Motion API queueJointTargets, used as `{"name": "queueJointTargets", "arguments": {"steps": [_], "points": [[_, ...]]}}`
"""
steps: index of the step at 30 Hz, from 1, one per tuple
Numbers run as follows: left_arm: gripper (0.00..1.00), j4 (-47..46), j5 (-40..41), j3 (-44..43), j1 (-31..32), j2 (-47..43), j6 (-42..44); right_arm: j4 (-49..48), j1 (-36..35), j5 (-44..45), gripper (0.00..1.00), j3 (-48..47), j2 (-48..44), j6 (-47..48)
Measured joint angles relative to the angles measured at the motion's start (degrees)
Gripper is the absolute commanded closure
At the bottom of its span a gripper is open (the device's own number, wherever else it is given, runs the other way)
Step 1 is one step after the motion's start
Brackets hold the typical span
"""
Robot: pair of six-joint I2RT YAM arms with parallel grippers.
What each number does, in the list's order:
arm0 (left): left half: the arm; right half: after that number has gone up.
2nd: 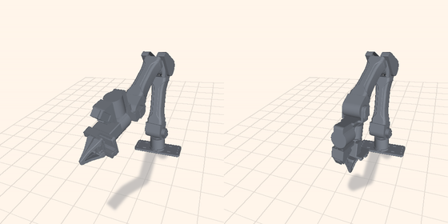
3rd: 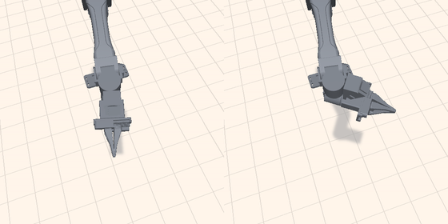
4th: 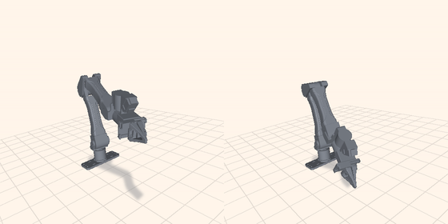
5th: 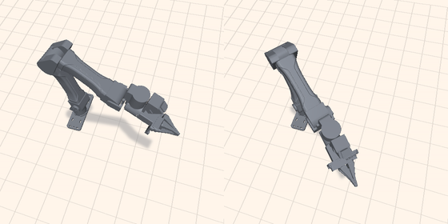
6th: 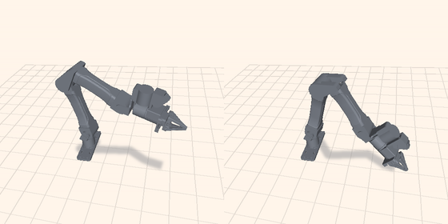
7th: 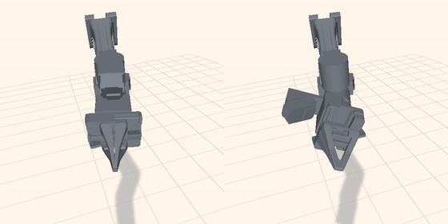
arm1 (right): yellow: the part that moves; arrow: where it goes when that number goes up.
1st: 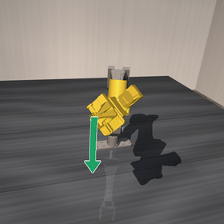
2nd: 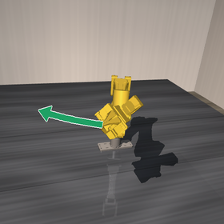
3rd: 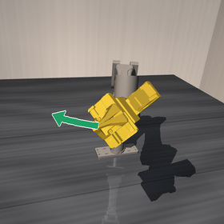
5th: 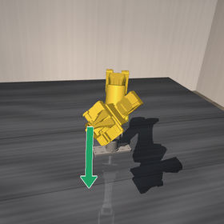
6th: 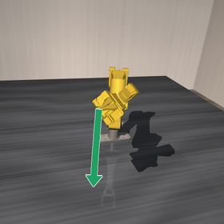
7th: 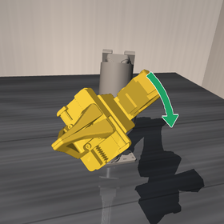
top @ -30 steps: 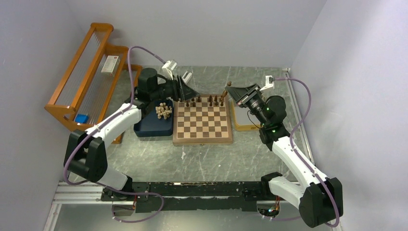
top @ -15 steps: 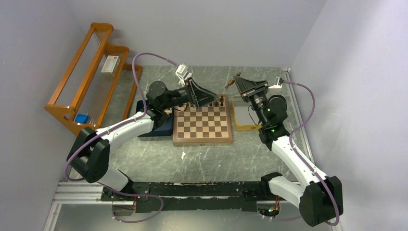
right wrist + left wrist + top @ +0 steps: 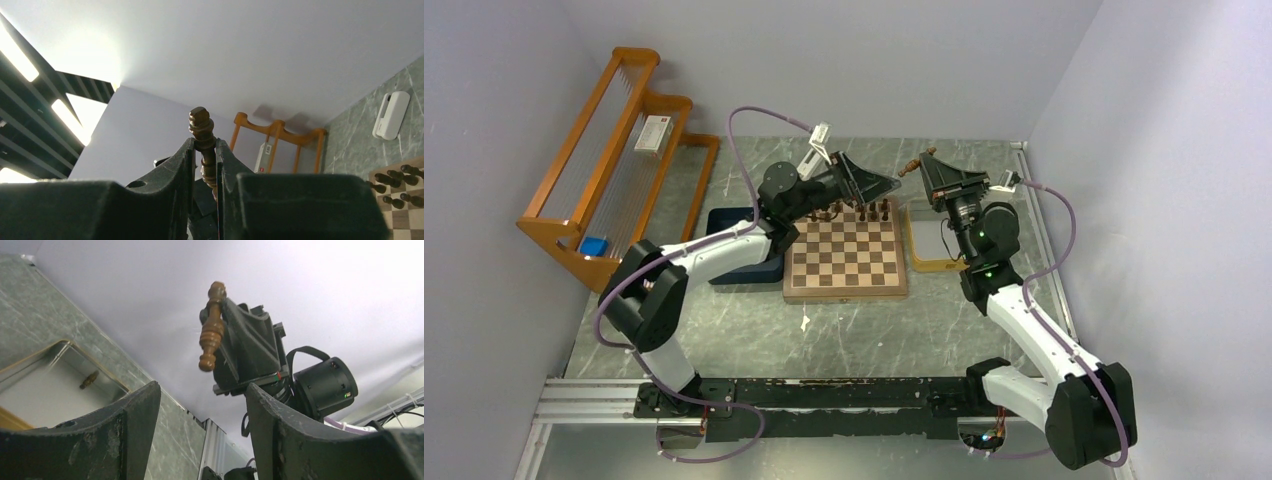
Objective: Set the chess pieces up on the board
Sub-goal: Place the chess piece on the chessboard.
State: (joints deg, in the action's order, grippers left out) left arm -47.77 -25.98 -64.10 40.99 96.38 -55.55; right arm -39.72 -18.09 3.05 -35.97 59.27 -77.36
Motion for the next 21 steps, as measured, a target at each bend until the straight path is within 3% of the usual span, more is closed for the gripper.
{"name": "queueJointTargets", "arguments": {"steps": [10, 21], "points": [[0.49, -3.2, 0.4, -3.8, 0.4, 2.2, -2.3, -0.8, 0.0, 0.7, 0.84, 0.5, 0.7, -2.0], [0.50, -7.3, 0.2, -3.8, 0.9, 6.9, -6.9, -1.2, 0.0, 1.7, 0.84, 1.0, 0.7, -3.4]]}}
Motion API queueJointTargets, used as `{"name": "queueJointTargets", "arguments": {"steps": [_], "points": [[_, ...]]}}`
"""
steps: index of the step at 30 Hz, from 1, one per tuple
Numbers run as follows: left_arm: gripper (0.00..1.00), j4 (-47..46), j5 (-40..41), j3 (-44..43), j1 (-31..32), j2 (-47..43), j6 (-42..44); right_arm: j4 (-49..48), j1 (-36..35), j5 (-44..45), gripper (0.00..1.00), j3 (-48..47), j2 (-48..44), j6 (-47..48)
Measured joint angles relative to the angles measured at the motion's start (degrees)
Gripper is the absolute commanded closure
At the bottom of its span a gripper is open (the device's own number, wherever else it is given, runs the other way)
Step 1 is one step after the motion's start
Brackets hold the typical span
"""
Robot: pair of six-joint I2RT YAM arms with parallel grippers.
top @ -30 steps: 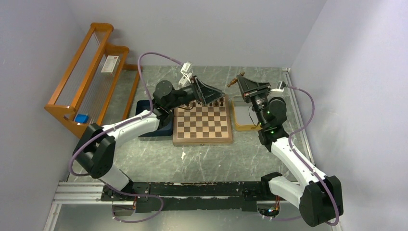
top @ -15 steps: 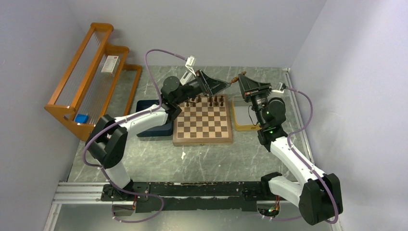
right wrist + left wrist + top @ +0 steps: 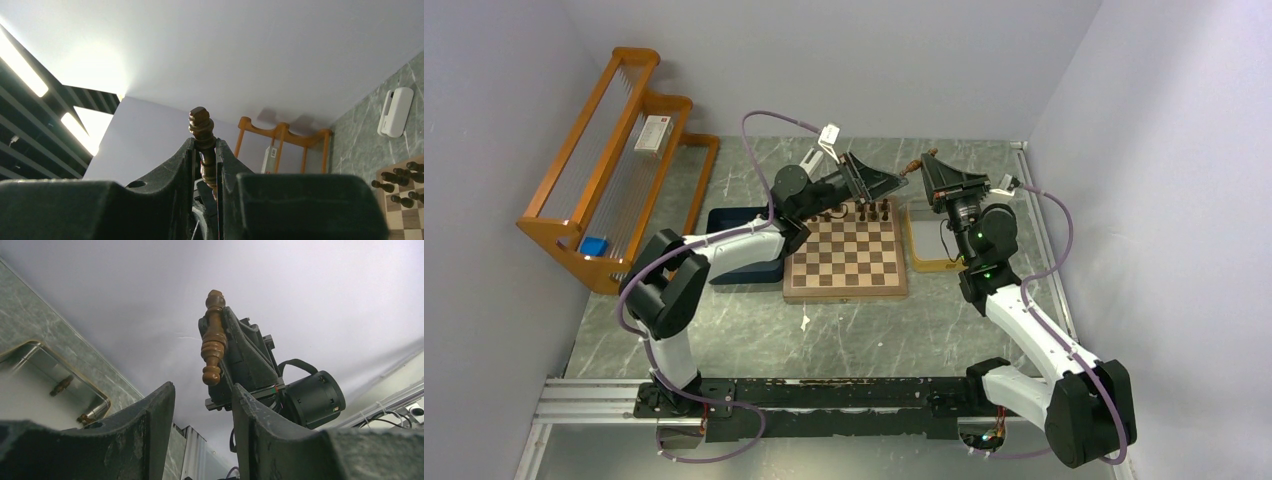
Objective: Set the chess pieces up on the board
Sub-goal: Place the chess piece on the chessboard.
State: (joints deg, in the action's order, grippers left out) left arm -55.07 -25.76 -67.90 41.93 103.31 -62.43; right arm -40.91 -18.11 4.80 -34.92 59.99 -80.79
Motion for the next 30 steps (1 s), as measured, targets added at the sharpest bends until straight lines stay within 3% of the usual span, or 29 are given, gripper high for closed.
{"name": "queueJointTargets", "arguments": {"steps": [9, 21, 30], "points": [[0.57, -0.7, 0.0, -0.1, 0.2, 0.3, -0.4, 0.0, 0.0, 0.2, 0.84, 0.5, -0.2, -0.2], [0.88, -0.3, 0.3, -1.4, 0.3, 0.0, 1.1, 0.1, 0.0, 1.2, 0.84, 1.1, -1.0, -0.2], [0.95, 2.0, 0.5, -1.4, -0.5, -2.0, 3.6, 0.9, 0.0, 1.0, 0.84, 2.3, -1.6, 1.4]]}}
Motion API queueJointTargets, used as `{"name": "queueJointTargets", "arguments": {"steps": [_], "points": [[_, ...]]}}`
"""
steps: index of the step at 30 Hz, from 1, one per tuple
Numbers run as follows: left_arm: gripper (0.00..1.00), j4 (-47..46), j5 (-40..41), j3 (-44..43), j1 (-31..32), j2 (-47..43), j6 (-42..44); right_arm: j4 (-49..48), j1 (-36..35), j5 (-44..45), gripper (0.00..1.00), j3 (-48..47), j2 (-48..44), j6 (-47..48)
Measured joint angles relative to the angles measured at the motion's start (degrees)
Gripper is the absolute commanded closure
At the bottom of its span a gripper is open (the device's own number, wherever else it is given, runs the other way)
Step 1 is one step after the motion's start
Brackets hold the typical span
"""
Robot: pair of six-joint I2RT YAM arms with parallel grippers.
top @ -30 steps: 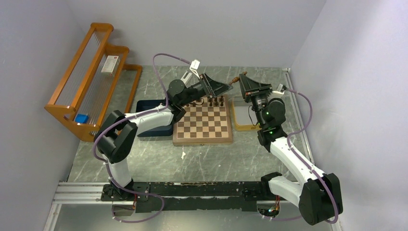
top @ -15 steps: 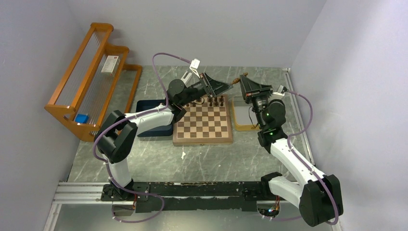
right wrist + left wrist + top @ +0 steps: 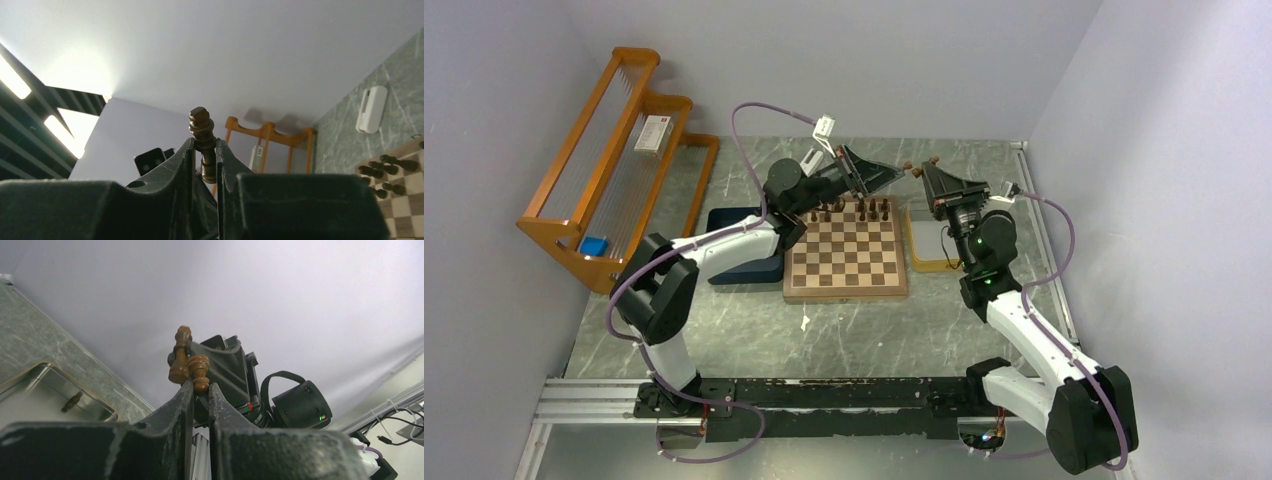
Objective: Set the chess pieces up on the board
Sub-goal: Place the chess piece on the chessboard.
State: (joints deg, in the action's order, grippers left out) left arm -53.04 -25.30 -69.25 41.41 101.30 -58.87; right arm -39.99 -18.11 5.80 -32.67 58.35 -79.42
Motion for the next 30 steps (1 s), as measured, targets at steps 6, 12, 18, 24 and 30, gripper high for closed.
{"name": "queueJointTargets", "arguments": {"steps": [6, 12, 18, 24, 30], "points": [[0.95, 7.6, -2.3, -1.0, -3.5, -1.5, 2.2, 2.2, 0.0, -0.5, 0.83, 1.0, -1.1, 3.4], [0.93, 29.9, -4.9, -4.4, -9.2, -3.4, 13.3, 7.3, 0.0, -1.9, 0.82, 1.0, -5.1, 12.8], [0.94, 62.5, 0.5, -16.6, -13.0, -4.3, 35.4, 14.3, 0.0, -4.4, 0.82, 1.0, -10.6, 24.7], [0.94, 85.9, 9.2, -24.3, -14.4, -4.8, 51.1, 18.9, 0.0, -5.9, 0.82, 1.3, -16.0, 33.1], [0.94, 99.4, 13.2, -31.0, -14.4, 0.4, 58.1, 20.8, 0.0, -7.5, 0.82, 3.5, -17.8, 36.3]]}}
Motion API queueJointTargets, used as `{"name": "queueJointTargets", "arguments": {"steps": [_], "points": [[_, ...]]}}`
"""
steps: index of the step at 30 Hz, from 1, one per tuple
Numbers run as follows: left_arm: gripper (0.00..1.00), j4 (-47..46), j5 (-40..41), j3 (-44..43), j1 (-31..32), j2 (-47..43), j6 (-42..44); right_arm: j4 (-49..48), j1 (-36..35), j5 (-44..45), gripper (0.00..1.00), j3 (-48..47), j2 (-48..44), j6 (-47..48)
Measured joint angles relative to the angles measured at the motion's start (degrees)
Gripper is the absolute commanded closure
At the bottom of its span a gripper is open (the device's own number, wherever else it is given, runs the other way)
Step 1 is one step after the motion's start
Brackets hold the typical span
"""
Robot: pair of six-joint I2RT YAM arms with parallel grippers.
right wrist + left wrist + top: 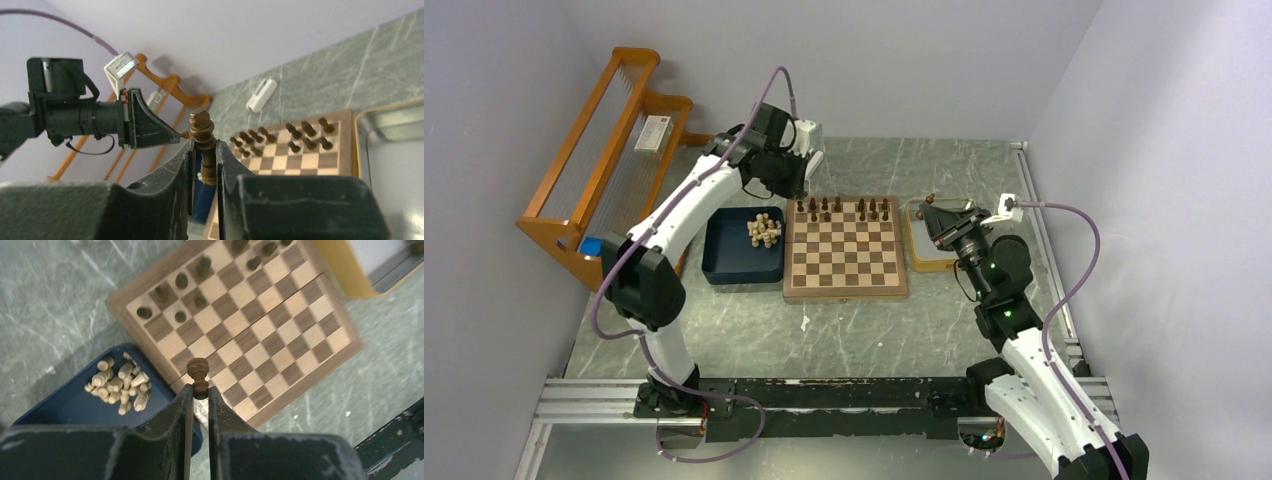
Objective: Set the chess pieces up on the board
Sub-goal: Place the chess piece on the chessboard.
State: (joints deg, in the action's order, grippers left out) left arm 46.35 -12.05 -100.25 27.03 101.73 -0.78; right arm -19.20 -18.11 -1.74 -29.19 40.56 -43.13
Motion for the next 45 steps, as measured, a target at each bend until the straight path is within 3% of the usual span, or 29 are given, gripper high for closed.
{"name": "queueJointTargets", "arguments": {"steps": [7, 18, 29, 45], "points": [[0.95, 7.3, 6.4, -3.1, 0.0, 7.9, 2.6, 2.1, 0.0, -0.5, 0.82, 3.1, -0.1, 0.8], [0.95, 9.7, 9.2, -8.5, 0.4, 19.1, 4.7, 3.2, 0.0, 0.0, 0.82, 1.4, -1.1, 2.4], [0.94, 10.6, 9.1, -13.7, 1.0, 23.5, 4.9, 3.3, 0.0, 0.3, 0.81, 0.7, -0.9, 2.5], [0.93, 11.0, 10.6, -14.4, 1.3, 26.4, 4.9, 3.9, 0.0, 0.9, 0.82, 0.7, -2.8, 2.3]]}}
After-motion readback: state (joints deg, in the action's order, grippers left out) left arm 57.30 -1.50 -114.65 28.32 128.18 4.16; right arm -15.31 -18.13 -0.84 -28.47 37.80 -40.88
